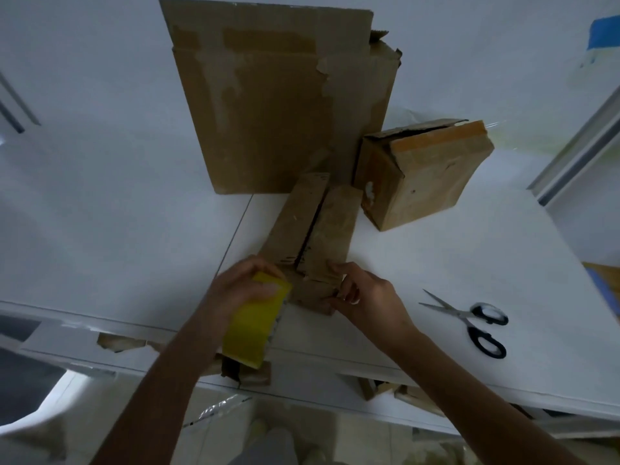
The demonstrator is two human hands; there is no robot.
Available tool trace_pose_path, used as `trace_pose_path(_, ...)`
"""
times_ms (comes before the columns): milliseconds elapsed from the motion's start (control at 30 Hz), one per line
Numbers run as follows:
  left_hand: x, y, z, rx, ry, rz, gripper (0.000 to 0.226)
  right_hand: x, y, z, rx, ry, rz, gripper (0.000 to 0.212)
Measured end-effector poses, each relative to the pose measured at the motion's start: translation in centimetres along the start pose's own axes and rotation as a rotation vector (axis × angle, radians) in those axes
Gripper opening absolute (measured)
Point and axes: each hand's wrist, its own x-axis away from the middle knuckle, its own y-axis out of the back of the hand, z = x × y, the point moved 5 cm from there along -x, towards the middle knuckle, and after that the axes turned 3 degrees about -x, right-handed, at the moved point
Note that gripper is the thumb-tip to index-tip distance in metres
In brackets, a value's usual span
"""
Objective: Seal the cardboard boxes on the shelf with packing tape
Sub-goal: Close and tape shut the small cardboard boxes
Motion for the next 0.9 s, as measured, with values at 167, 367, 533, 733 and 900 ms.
trace_pose_path(167,0.8,-2.6,2.9,-0.114,-0.026,-0.072,0.034,0.8,0.5,0.4,-0.054,0.019,0.046,0.071)
trace_pose_path(367,2.5,-5.5,4.5,0.173,0.059,-0.305,0.051,4.6,2.0,3.1,-0.425,-0.111,0.053,0.032)
trace_pose_path(533,3.6,-7.5,4.7,0.185,0.067,-0.441,0.038,6.2,1.2,5.0,-0.276,-0.101,0.235,0.029)
trace_pose_path(733,2.8,-6.9,7.1,0.436,0.245,-0.440,0.010,7.9,0.1,5.2,-0.400,-0.167,0.280,0.063)
trace_pose_path(900,3.5,-6.5,6.0,0.442,0.112,-0.508,0.012,7.4,1.5,4.2,-0.371,-0.258,0.272,0.057)
